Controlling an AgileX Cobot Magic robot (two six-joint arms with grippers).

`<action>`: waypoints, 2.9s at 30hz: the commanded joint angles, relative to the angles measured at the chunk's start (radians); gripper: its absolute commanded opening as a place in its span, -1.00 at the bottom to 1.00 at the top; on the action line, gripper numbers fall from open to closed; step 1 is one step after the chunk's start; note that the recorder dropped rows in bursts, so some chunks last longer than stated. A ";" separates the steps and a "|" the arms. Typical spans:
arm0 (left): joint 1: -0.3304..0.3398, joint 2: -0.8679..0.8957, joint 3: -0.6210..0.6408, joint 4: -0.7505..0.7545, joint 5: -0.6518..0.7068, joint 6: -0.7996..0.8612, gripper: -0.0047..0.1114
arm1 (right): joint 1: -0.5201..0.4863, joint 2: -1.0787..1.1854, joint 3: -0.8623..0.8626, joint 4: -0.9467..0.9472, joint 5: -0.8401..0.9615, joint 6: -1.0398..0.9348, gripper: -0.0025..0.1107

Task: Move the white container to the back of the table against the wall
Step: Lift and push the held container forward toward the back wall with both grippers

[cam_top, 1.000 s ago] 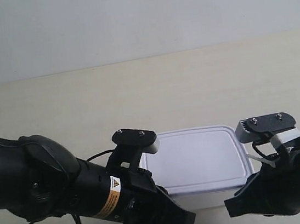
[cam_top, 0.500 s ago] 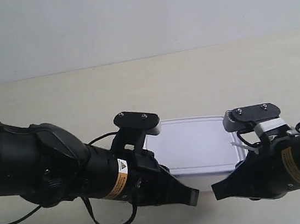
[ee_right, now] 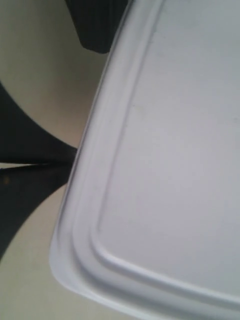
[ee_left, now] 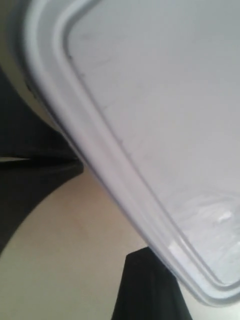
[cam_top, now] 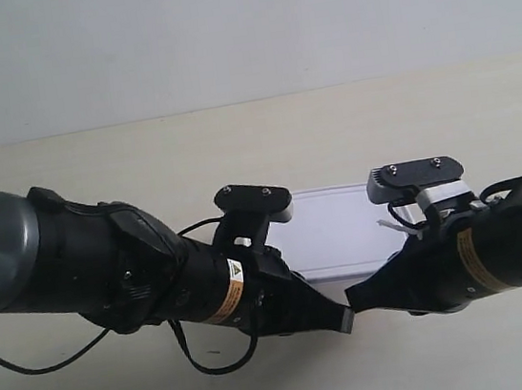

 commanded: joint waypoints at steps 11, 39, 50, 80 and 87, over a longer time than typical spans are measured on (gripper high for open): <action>0.097 0.051 -0.068 0.000 0.026 0.008 -0.92 | 0.002 0.101 -0.110 -0.001 0.066 -0.014 -0.96; 0.208 0.144 -0.223 0.026 -0.010 0.008 -0.92 | 0.000 0.257 -0.319 -0.001 0.222 -0.064 -0.96; 0.211 0.189 -0.320 0.026 0.000 0.006 -0.92 | 0.000 0.312 -0.415 -0.001 0.247 -0.094 -0.96; 0.279 0.383 -0.575 0.026 -0.075 0.001 -0.92 | -0.001 0.513 -0.714 0.464 0.470 -0.765 -0.96; 0.279 0.413 -0.626 0.026 -0.077 0.001 -0.92 | -0.001 0.563 -0.772 0.464 0.514 -0.818 -0.96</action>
